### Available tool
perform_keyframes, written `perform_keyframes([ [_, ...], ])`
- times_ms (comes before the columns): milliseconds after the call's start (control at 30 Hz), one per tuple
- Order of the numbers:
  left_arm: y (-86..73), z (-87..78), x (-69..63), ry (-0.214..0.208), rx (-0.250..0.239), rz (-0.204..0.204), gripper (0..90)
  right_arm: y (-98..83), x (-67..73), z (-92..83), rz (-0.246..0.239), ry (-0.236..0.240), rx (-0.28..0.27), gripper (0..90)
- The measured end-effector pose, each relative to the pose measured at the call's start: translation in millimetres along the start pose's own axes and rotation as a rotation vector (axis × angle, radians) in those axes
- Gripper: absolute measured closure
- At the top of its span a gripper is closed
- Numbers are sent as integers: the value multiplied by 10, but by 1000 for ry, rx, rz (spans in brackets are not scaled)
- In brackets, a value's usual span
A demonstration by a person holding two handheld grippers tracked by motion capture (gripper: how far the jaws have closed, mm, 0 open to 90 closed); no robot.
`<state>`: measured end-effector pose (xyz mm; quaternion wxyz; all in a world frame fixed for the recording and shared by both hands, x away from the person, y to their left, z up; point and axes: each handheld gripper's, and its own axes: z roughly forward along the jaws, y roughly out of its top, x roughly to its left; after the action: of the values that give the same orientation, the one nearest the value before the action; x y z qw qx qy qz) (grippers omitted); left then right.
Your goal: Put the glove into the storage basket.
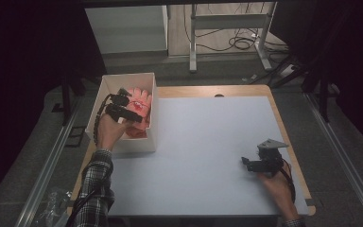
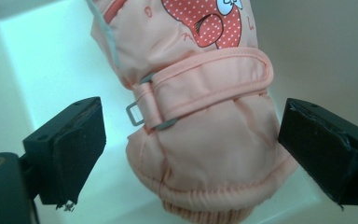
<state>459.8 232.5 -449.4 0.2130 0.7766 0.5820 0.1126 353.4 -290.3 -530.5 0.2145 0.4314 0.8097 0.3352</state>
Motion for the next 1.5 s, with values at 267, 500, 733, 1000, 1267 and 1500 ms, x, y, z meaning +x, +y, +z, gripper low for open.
perform_keyframes([
  [267,-63,-104,4,-14,-50,16,74,0,0,0,0,0,0,157],
  [500,-123,-185,-22,-29,-88,28,56,0,0,0,-1,0,0,157],
  [733,-195,-258,-69,-38,-117,60,42,0,1,0,-1,-1,0,157],
  [1000,-306,-332,-114,-45,-162,97,32,-1,1,0,-1,-1,0,157],
  [1267,-433,-399,-159,-46,-208,134,23,-1,2,0,-1,-1,0,157],
  [1500,-534,-417,-224,-59,-238,168,18,-1,2,0,-1,-1,0,156],
])
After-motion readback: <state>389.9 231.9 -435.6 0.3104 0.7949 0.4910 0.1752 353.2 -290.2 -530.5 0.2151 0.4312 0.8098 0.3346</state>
